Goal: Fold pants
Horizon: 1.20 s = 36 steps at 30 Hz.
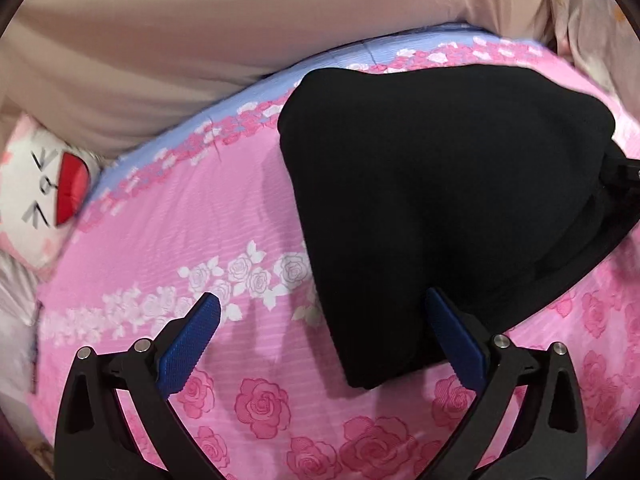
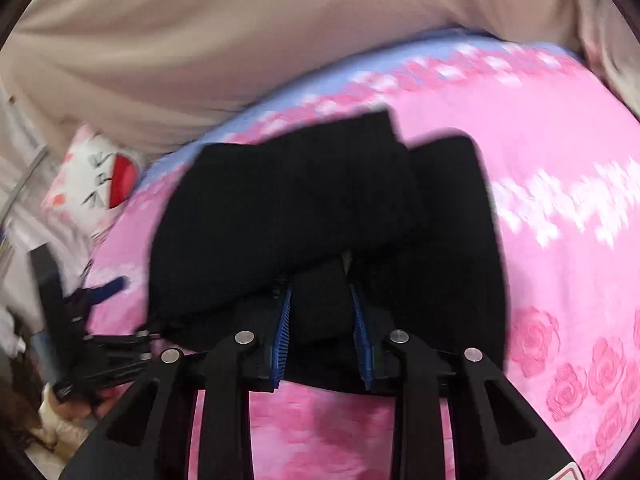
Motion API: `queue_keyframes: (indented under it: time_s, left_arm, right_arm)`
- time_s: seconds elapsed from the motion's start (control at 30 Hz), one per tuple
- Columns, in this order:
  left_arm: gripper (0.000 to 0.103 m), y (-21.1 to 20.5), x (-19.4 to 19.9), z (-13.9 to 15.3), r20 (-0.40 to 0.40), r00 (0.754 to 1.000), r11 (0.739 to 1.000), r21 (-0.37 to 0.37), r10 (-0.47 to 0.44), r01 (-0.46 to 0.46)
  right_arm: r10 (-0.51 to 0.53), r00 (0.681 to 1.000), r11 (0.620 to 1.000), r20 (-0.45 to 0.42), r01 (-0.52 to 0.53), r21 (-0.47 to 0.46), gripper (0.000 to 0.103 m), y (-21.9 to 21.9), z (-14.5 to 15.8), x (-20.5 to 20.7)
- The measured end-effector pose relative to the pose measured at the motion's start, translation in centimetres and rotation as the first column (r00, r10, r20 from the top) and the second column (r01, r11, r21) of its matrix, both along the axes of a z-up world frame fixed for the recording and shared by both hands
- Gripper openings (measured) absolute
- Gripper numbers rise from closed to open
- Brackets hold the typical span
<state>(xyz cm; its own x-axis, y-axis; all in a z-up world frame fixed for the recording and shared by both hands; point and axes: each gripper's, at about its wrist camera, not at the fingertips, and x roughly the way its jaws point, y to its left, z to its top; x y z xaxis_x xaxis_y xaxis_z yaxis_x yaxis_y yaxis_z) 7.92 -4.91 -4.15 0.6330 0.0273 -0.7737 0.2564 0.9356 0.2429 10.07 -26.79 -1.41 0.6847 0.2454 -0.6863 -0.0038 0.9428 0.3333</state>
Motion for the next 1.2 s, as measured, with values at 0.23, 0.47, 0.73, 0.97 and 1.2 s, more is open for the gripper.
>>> queue_keyframes:
  time_s: [0.23,0.47,0.73,0.97,1.2]
  left_arm:
    - [0.098,3.1,-0.3,0.8,-0.069,0.995,0.986,-0.154,-0.078,0.067]
    - [0.098,3.1,-1.3,1.6,-0.052,0.995,0.988,-0.134,-0.089,0.081]
    - [0.098,4.5,-1.4,5.3,0.029,0.999,0.968,-0.247,-0.032,0.038]
    - [0.098,5.2,-0.5,5.3,0.014,0.999,0.970,-0.241,0.030,-0.026]
    - [0.098,3.5,1.5,3.4,-0.012,0.995,0.974,-0.207,0.095,-0.096]
  right_arm:
    - [-0.136,0.988,0.983,-0.072,0.126,-0.136,0.023,-4.4,-1.1,-3.0]
    - [-0.236,0.972,0.971,0.017,0.235,0.043,0.033,-7.2,1.0,-5.2]
    - [-0.163,0.987,0.981,0.008,0.163,-0.109,0.079,-4.7,1.6,3.5]
    - [-0.165,0.985,0.976,0.054,0.171,-0.134,0.021,-4.2,1.4,4.3]
    - [-0.256,0.966,0.965,-0.024,0.255,-0.058,0.028,-6.7,-0.4,2.9]
